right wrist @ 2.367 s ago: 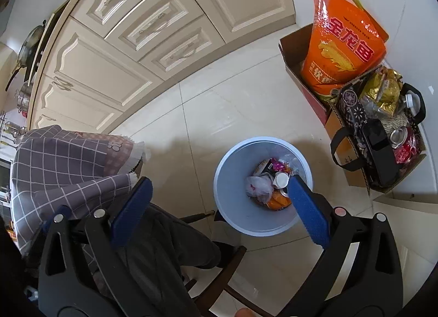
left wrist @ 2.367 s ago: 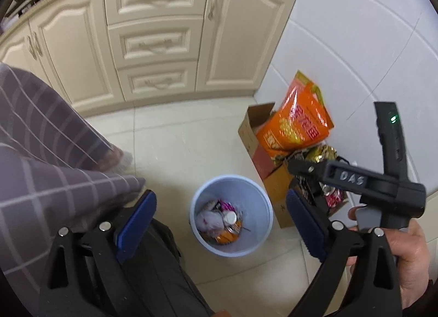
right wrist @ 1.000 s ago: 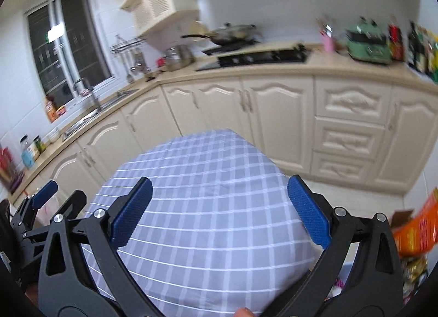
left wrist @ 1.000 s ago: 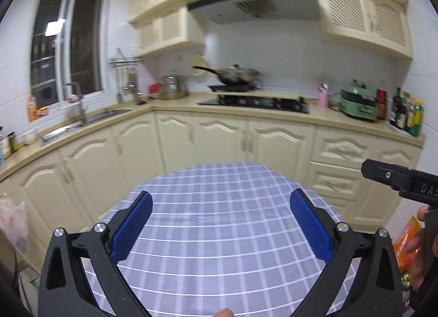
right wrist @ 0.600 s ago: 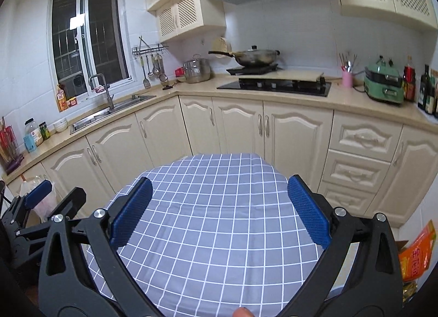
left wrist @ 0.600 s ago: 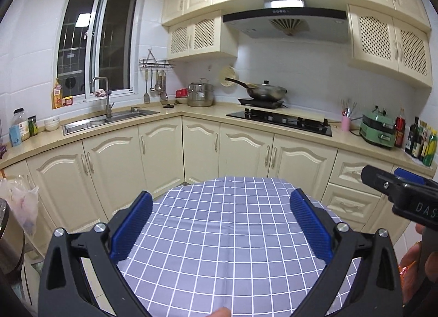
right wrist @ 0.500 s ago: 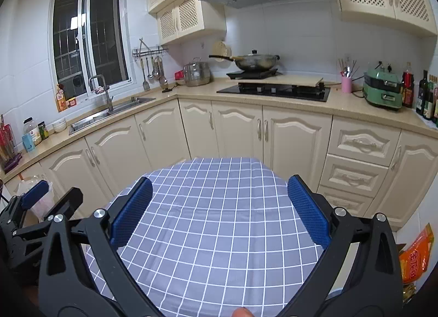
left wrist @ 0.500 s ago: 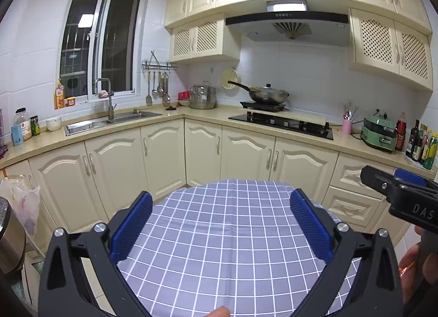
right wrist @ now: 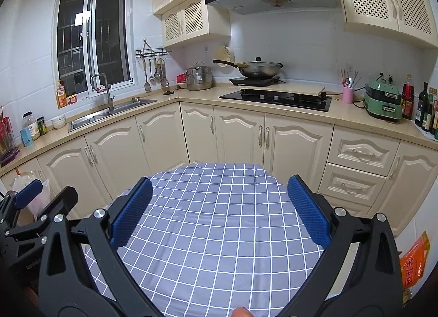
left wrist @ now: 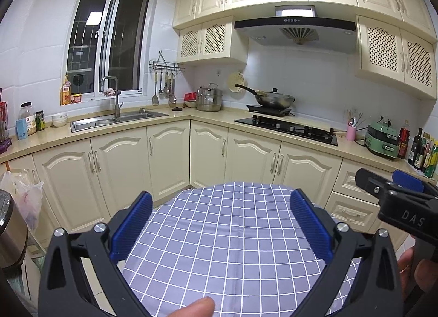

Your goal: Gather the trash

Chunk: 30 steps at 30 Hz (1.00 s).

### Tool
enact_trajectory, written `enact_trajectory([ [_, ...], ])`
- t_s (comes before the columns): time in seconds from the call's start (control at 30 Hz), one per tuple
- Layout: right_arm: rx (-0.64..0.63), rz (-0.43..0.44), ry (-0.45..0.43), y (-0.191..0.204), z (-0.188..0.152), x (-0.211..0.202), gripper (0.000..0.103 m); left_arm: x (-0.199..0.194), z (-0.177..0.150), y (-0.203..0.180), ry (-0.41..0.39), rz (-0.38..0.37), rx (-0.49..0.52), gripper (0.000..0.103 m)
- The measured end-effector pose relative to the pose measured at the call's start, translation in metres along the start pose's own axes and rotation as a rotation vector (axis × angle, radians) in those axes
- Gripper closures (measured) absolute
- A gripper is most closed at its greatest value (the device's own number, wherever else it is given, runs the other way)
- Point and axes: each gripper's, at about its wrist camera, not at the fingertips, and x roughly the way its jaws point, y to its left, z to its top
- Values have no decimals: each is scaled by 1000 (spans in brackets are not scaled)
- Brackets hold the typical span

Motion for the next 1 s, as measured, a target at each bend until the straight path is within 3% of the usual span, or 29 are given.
enact_trajectory([
  [0.53,-9,4,-14,10,1,-1,6,-8,5,3,-39,53,14,5],
  [1.0,-10,13,-29,15,6,-5,6,-18,6,0,-55,40,-1,4],
])
